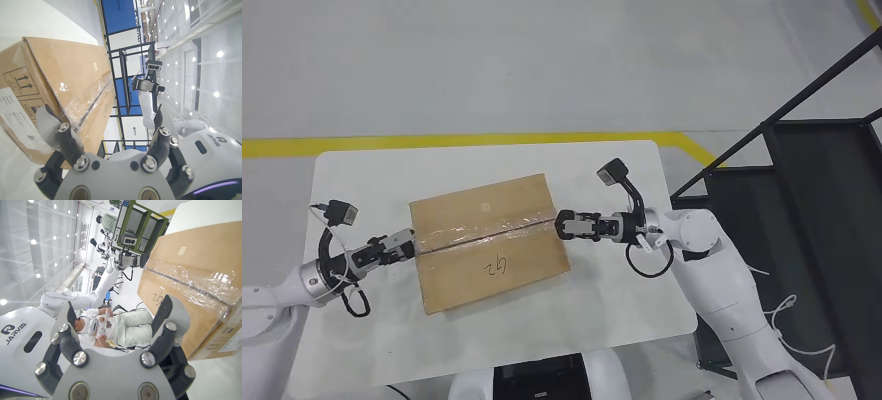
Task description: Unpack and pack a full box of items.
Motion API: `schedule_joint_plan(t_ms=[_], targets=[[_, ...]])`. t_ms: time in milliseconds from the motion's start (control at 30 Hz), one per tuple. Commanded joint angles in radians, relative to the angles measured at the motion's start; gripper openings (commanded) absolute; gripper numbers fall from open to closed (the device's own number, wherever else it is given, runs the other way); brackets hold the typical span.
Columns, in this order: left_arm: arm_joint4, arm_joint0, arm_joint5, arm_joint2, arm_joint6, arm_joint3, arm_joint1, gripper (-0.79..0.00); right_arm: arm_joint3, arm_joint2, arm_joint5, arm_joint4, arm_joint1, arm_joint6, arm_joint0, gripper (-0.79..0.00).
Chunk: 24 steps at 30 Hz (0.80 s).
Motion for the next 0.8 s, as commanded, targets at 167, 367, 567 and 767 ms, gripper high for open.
schedule_joint_plan(t_ms=[167,367,567,767], targets=[[0.041,-0.012,-0.007,0.015,0.018,0.019,-0.003,0.0,-0.005,0.003,-0.001,0.003,0.007,-0.006,-0.009,0.0],[0.028,-0.013,-0.01,0.016,0.024,0.023,-0.005,0.0,-0.01,-0.003,-0.005,0.005,0.011,-0.012,-0.009,0.0],[0.031,-0.029,-0.01,0.051,0.02,0.034,-0.011,0.0,-0.012,-0.002,-0.004,0.002,0.017,-0.022,-0.013,0.0],[0.053,-0.047,-0.009,0.071,0.017,0.059,-0.014,0.0,-0.02,0.004,-0.005,0.005,0.023,-0.029,-0.021,0.0]])
